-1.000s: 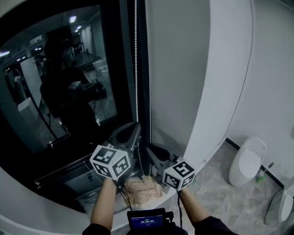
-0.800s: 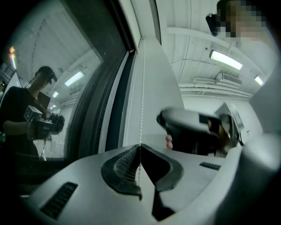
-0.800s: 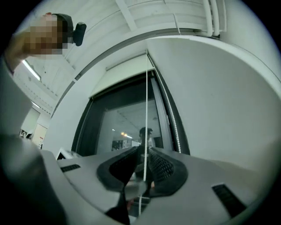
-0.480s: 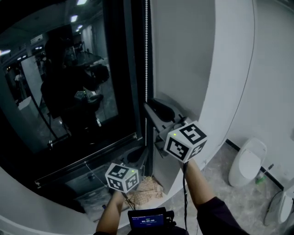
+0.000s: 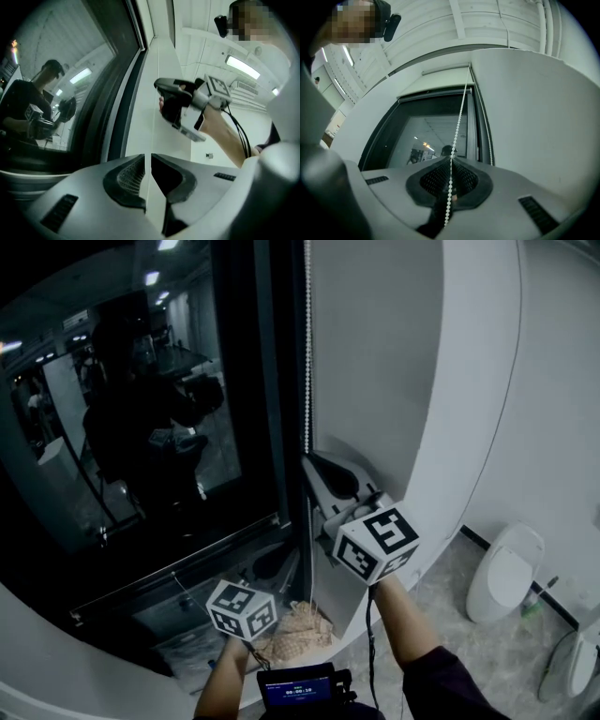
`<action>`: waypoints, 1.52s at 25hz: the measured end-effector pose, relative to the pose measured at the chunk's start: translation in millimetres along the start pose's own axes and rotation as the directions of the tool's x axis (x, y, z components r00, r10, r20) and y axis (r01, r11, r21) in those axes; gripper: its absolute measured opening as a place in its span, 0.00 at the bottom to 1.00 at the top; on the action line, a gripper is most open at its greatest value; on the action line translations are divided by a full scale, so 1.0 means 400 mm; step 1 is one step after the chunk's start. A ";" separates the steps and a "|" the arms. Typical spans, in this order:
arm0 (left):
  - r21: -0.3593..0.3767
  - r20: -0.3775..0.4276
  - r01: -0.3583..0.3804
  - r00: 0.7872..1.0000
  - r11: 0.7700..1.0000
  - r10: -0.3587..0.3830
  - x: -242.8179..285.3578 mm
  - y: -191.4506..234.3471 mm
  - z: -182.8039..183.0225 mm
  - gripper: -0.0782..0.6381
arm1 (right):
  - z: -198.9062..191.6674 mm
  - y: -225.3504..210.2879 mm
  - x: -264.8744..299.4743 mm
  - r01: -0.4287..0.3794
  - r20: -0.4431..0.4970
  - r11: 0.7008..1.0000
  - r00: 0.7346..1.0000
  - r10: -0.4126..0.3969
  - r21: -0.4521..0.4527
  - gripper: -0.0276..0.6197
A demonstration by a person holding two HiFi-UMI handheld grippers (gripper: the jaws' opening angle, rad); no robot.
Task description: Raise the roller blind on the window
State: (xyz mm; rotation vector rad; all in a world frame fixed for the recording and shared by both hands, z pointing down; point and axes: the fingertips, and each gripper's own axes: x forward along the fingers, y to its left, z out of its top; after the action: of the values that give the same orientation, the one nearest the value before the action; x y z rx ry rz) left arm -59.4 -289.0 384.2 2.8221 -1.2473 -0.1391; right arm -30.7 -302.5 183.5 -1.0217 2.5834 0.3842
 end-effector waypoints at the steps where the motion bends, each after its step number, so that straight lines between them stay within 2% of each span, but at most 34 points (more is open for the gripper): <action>1: 0.000 0.031 0.003 1.000 1.000 -0.003 -0.004 -0.001 0.034 0.13 | -0.023 0.000 -0.005 0.000 -0.017 1.000 1.000 0.000 0.002 0.06; 6: 0.048 0.189 0.019 0.982 0.999 -0.028 -0.015 -0.014 0.246 0.13 | -0.182 0.030 -0.050 -0.003 -0.115 0.998 0.993 0.010 0.058 0.06; 9: 0.096 0.229 0.003 0.973 0.995 -0.025 0.005 -0.020 0.343 0.13 | -0.284 0.071 -0.080 -0.013 -0.182 0.995 0.983 0.031 0.099 0.06; 13: 0.157 0.243 -0.030 0.970 0.987 -0.009 0.028 -0.036 0.412 0.13 | -0.400 0.131 -0.127 -0.021 -0.248 0.988 0.967 0.059 0.156 0.06; 17: 0.179 0.254 -0.061 0.967 0.982 0.014 0.035 -0.038 0.438 0.13 | -0.450 0.174 -0.161 -0.021 -0.277 0.979 0.958 0.078 0.203 0.06; 20: 0.170 0.248 -0.071 0.968 0.983 0.027 0.036 -0.035 0.421 0.13 | -0.465 0.183 -0.182 -0.011 -0.293 0.975 0.953 0.077 0.222 0.06; 23: 0.152 0.265 -0.087 0.963 0.985 0.044 0.025 -0.023 0.399 0.13 | -0.490 0.163 -0.209 0.029 -0.337 0.979 0.941 0.042 0.202 0.06; 25: 0.141 0.250 -0.094 0.967 0.986 0.056 0.020 -0.008 0.370 0.13 | -0.475 0.141 -0.228 0.060 -0.324 0.975 0.946 0.012 0.212 0.07; 31: 0.083 0.124 -0.116 0.987 0.990 0.105 0.041 0.055 0.196 0.13 | -0.331 0.084 -0.228 0.081 -0.180 0.977 0.983 -0.045 0.195 0.07; 38: 0.012 -0.047 -0.128 0.991 0.992 0.128 0.063 0.087 -0.018 0.13 | -0.239 0.065 -0.230 0.095 -0.110 0.980 0.991 -0.077 0.176 0.07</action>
State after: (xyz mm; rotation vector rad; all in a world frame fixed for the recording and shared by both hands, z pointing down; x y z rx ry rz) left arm -67.3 -331.0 392.7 2.7244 -1.4169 -0.0605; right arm -5.7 -263.5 310.4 -1.1091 2.5954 0.0740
